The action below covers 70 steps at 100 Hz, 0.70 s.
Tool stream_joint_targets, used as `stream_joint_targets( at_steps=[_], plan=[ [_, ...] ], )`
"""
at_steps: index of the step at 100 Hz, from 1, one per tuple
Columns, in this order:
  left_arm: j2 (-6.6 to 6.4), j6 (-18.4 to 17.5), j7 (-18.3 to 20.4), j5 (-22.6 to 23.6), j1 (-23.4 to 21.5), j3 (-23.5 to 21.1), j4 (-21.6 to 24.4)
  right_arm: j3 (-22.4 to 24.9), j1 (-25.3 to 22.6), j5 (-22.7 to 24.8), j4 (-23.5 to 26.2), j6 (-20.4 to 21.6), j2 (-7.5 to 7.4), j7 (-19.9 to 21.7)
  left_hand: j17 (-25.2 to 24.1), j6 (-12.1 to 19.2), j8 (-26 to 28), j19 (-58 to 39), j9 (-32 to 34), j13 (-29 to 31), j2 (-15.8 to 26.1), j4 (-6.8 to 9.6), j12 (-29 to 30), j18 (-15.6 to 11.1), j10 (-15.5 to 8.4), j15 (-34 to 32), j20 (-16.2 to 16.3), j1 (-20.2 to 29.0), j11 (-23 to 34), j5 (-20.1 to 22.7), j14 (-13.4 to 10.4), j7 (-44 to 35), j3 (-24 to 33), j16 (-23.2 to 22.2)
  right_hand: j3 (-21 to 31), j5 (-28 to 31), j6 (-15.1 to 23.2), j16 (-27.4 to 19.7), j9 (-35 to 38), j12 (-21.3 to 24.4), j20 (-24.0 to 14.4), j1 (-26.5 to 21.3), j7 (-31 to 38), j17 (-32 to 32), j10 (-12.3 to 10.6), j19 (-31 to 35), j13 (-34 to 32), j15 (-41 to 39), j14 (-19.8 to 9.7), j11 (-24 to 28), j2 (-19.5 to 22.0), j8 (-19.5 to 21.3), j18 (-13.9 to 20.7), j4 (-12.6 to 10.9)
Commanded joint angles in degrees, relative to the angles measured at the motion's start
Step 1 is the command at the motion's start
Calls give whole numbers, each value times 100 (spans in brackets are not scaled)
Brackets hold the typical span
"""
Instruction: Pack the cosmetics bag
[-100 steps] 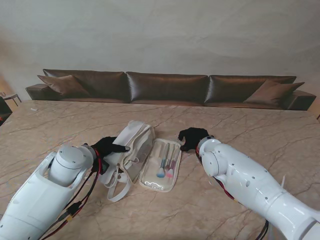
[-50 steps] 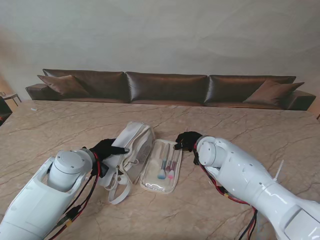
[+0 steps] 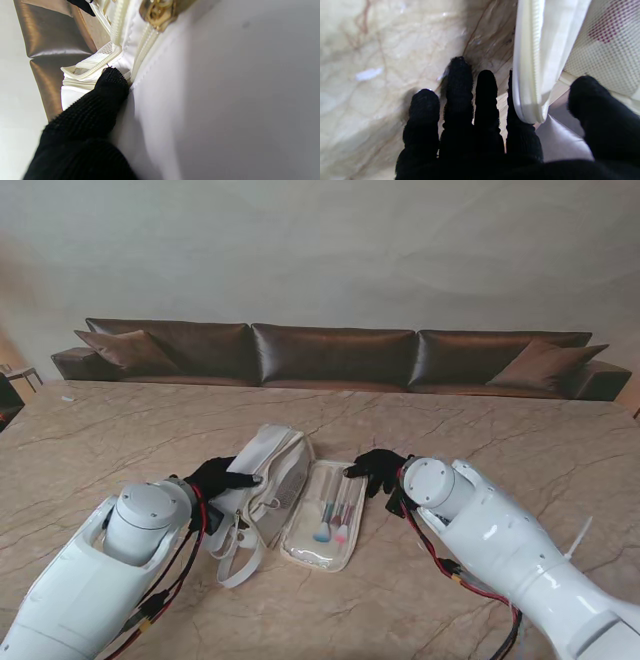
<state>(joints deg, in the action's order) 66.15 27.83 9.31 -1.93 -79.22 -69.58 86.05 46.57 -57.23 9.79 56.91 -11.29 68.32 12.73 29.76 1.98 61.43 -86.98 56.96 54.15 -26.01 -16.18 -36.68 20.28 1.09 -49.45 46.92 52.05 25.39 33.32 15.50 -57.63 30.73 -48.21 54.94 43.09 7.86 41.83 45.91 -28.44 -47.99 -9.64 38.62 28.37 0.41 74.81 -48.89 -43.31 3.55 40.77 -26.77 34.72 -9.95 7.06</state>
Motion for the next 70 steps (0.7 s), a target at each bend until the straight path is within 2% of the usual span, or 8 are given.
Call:
stream_joint_targets(
  at_steps=[1, 11, 21, 37, 47, 70],
  plan=[
    [82, 27, -34, -23, 14, 44, 63, -75, -237, -82, -44, 87, -52, 179, 6, 899, 136, -52, 35, 102, 698, 204, -8, 130, -252, -103, 147, 509, 111, 389, 35, -559, 348, -49, -157, 138, 78, -82, 172, 106, 37, 300, -77, -10, 20, -3, 1, 610, 498, -140, 84, -119, -18, -135],
    [102, 56, -81, -40, 36, 93, 56, -10, -340, -245, 1, 290, -114, 424, 13, 892, 134, -54, 28, 97, 701, 207, -6, 129, -246, -102, 149, 518, 108, 392, 38, -563, 351, -48, -334, 66, 12, -96, 106, 215, 32, 329, -219, -82, 26, 15, 102, 655, 444, -252, 137, -240, 58, -142],
    [112, 82, -99, -54, 53, 140, 62, 69, -427, -485, 15, 498, -165, 699, 13, 894, 129, -53, 30, 99, 702, 206, -9, 129, -244, -101, 149, 518, 114, 386, 38, -561, 349, -47, -656, -102, -156, -127, -30, 447, 12, 362, -573, -189, 69, 9, 245, 762, 405, -487, 214, -550, 63, -172],
    [135, 117, -170, -67, 56, 178, 99, 278, -591, -984, 59, 564, -202, 1100, 24, 898, 124, -58, 40, 111, 697, 204, -6, 127, -247, -106, 149, 516, 119, 394, 39, -568, 349, -46, -1184, -568, -579, -267, -186, 937, 17, 338, -1119, -230, 302, -69, 301, 1019, 496, -894, 290, -1034, 25, -242],
    [146, 139, -200, -70, 65, 197, 107, 319, -643, -1071, 71, 579, -250, 1309, 17, 890, 121, -54, 28, 102, 701, 204, -4, 129, -236, -105, 148, 516, 116, 393, 42, -568, 349, -46, -1344, -527, -773, -348, -152, 1033, 19, 338, -1161, -164, 439, -50, 223, 1105, 558, -921, 308, -1152, -9, -286],
    [165, 175, -241, -78, 115, 265, 110, 319, -691, -1239, 32, 849, -361, 1794, 15, 893, 119, -52, 28, 100, 701, 203, -4, 133, -237, -105, 147, 517, 120, 386, 46, -572, 343, -45, -1554, -378, -673, -455, -47, 1085, 81, 441, -1057, -202, 384, -141, 201, 1240, 527, -963, 295, -1140, -10, -300]
  ],
)
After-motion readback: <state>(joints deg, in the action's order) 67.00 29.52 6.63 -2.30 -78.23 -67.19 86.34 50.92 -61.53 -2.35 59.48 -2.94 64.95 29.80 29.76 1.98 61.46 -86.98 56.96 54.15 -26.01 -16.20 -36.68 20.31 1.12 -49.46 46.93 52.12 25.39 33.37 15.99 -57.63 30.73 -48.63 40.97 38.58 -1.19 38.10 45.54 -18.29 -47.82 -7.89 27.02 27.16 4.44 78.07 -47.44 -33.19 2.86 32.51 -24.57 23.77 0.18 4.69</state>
